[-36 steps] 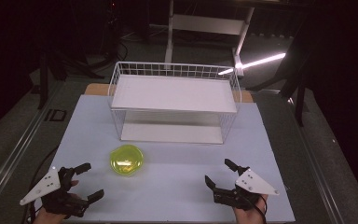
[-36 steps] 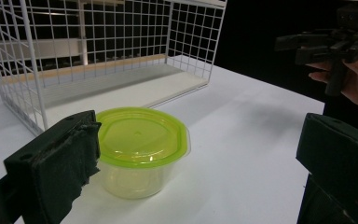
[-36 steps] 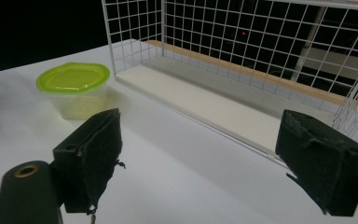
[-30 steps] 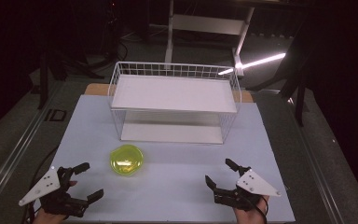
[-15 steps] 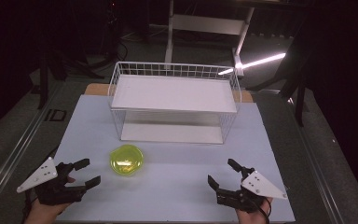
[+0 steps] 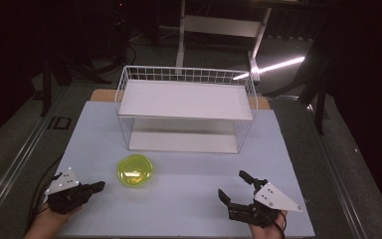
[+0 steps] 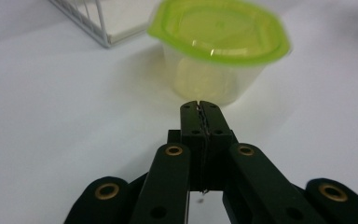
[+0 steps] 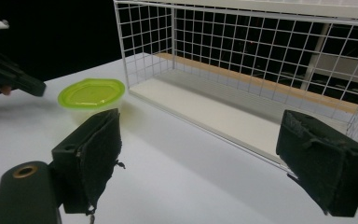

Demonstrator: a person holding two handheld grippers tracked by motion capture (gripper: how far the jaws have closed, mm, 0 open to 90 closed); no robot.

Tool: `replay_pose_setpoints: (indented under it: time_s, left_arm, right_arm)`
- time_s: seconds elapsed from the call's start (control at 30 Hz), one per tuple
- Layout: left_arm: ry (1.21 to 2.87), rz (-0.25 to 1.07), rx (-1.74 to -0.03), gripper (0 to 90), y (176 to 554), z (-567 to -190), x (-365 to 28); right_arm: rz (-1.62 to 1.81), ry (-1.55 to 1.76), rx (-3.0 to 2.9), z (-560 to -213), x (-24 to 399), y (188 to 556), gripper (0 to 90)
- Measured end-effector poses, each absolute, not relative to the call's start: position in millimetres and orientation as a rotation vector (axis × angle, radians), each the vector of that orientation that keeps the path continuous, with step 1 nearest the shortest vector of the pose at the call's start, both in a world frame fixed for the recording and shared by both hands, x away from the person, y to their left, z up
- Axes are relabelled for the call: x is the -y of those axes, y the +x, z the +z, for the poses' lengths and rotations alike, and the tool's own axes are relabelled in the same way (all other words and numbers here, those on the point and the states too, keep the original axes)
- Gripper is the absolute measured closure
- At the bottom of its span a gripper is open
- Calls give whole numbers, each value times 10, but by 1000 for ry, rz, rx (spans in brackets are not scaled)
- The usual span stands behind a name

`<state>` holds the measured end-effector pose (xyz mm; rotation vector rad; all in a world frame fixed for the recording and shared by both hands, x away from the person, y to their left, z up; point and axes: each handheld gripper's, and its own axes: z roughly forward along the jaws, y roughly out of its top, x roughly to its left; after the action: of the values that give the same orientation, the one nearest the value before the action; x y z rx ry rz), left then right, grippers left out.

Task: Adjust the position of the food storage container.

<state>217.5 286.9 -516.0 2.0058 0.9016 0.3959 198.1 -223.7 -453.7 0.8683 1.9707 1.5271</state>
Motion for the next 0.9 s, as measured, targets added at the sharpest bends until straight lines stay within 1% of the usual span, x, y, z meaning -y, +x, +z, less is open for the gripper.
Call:
replay_pose_setpoints:
  time_s: [0.33,0.9]
  left_arm:
    - [2087,360,-879,900,2359,-5289,-2633]
    - [2127,302,-824,900,2480,-5322,-2211]
  right_arm:
    - [1526,880,-1990,-4560,2234,2000,139]
    - [1530,876,-1996,-4558,2247,1992,140]
